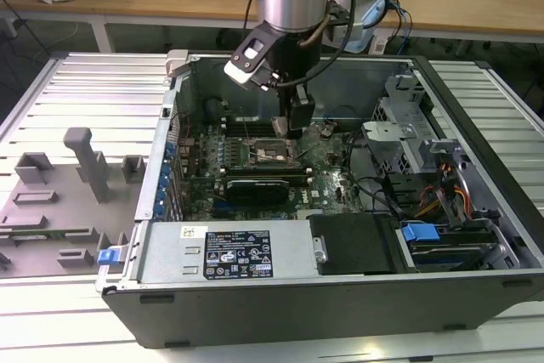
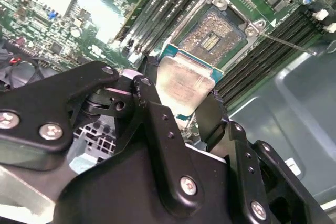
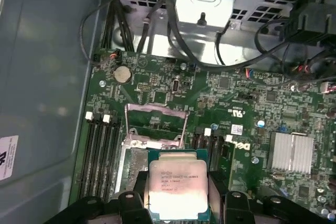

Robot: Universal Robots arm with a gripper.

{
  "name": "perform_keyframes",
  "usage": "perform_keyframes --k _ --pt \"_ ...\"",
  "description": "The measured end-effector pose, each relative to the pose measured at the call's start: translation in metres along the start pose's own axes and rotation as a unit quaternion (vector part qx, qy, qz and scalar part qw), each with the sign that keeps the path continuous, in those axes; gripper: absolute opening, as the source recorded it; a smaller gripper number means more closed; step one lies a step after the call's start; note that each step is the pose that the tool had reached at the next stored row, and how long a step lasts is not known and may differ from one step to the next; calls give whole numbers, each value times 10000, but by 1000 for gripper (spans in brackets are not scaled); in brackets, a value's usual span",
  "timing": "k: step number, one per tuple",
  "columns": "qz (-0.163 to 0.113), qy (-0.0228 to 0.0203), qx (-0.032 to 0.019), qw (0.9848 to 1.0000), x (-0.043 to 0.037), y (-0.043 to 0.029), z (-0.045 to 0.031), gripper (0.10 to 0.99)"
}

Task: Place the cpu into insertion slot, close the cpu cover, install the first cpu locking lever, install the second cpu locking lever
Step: 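Place the cpu into insertion slot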

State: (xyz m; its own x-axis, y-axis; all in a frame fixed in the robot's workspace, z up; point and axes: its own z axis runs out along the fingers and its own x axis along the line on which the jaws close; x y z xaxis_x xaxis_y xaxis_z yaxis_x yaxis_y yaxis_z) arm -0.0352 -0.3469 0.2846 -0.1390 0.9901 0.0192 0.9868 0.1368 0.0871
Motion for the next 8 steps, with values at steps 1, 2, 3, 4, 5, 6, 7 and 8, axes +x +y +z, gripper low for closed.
perform_keyframes --k 1,2,3,4,5,6,7,8 --pt "32 -2 -1 10000 24 -13 19 537" --pt "143 -11 -3 9999 31 -28 41 537" --pt "236 -20 -3 9997 34 -33 61 537" --pt "275 -24 1 9996 42 -37 83 537" --pt "288 -24 4 9996 57 -53 111 537" --pt "290 -23 5 9996 62 -59 125 537" --pt "292 -23 6 9996 65 -65 137 537" --pt "301 -24 7 9995 73 -94 171 537"
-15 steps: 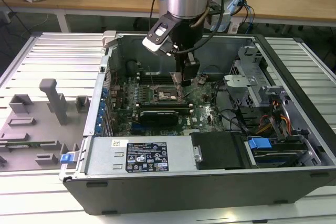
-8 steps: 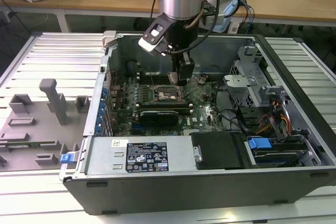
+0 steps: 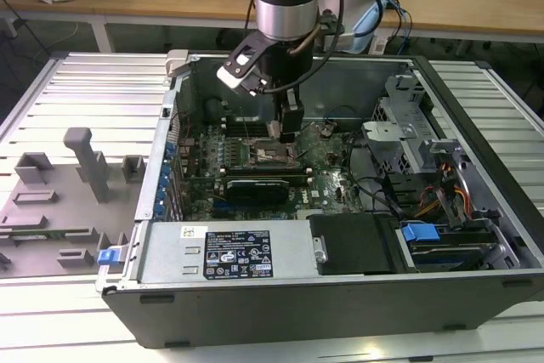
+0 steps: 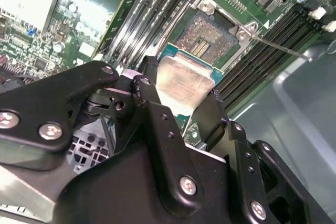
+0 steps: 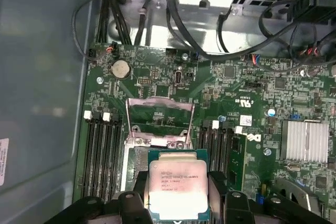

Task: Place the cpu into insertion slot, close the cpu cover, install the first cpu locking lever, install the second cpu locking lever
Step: 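Place the cpu into insertion slot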

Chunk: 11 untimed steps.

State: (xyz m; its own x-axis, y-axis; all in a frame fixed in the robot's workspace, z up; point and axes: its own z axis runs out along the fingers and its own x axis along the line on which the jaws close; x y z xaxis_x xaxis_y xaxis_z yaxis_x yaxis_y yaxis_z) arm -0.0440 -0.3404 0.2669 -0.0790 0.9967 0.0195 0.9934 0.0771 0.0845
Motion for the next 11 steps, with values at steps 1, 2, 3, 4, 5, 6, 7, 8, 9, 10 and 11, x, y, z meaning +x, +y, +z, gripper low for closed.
perform_keyframes --k 1,2,3,4,5,6,7,8,9,10,11 --pt "12 -1 0 10000 3 -23 32 537" --pt "23 -2 0 10000 4 -32 64 537" --pt "34 -3 0 10000 5 -42 83 537" --pt "39 -3 0 10000 6 -48 93 537" --pt "48 -4 0 10000 10 -62 116 537" --pt "53 -4 0 10000 13 -71 135 537" --pt "57 -5 0 10000 14 -74 151 537" --pt "76 -6 0 10000 21 -84 185 537" --pt "87 -8 1 10000 30 -92 208 537" --pt "93 -8 2 10000 42 -99 228 537" --pt "95 -8 2 10000 52 -105 239 537"
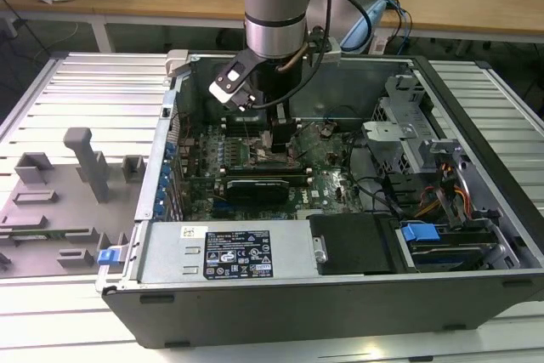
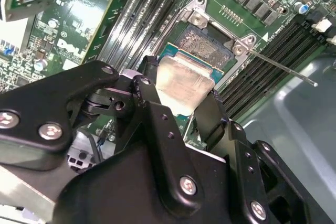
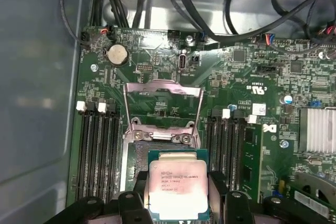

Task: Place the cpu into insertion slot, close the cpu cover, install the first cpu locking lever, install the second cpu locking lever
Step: 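Place the cpu into insertion slot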

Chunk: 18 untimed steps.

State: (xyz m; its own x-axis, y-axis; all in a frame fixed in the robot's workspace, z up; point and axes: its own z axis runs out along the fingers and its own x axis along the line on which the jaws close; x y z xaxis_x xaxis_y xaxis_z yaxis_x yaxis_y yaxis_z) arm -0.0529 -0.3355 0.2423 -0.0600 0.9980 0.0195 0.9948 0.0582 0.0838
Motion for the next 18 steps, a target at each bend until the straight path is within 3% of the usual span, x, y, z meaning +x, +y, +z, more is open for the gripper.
perform_keyframes --k 18 --pt "281 -22 6 9996 121 -38 253 537"
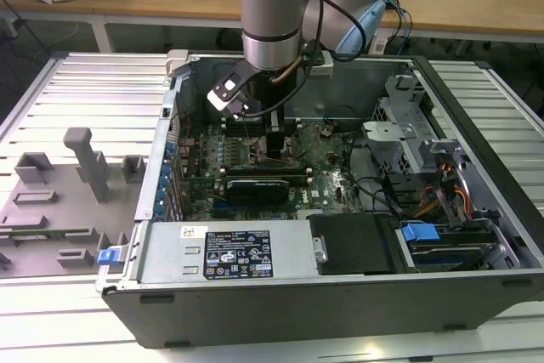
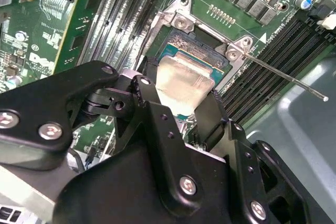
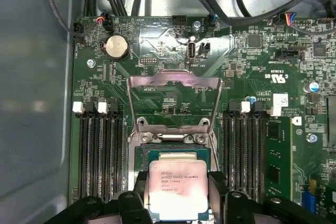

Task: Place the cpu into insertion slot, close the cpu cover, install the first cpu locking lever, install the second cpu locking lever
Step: 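Place the cpu into insertion slot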

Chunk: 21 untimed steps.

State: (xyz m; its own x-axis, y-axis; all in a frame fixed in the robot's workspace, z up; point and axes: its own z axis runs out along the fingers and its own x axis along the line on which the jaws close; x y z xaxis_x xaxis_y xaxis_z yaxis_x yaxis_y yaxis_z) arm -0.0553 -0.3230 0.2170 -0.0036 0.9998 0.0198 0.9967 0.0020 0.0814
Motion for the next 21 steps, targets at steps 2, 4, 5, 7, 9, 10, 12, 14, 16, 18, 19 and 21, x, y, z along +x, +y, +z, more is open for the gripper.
perform_keyframes --k 2,4,5,7,9,10,12,14,16,18,19,21 --pt "48 -4 0 10000 5 -7 23 537" --pt "97 -9 -1 10000 13 -16 56 537" --pt "112 -10 -2 9999 17 -21 77 537" --pt "118 -10 -2 9999 21 -25 107 537" --pt "113 -9 -2 9999 26 -28 142 537" --pt "110 -10 -1 9999 26 -29 148 537" --pt "110 -10 -2 9999 28 -29 157 537" --pt "110 -11 -1 9999 27 -30 157 537" --pt "110 -10 -2 9999 28 -30 159 537" --pt "108 -9 -2 9999 28 -30 163 537" --pt "108 -10 -1 9999 28 -31 163 537" --pt "108 -10 -2 9999 28 -30 164 537"
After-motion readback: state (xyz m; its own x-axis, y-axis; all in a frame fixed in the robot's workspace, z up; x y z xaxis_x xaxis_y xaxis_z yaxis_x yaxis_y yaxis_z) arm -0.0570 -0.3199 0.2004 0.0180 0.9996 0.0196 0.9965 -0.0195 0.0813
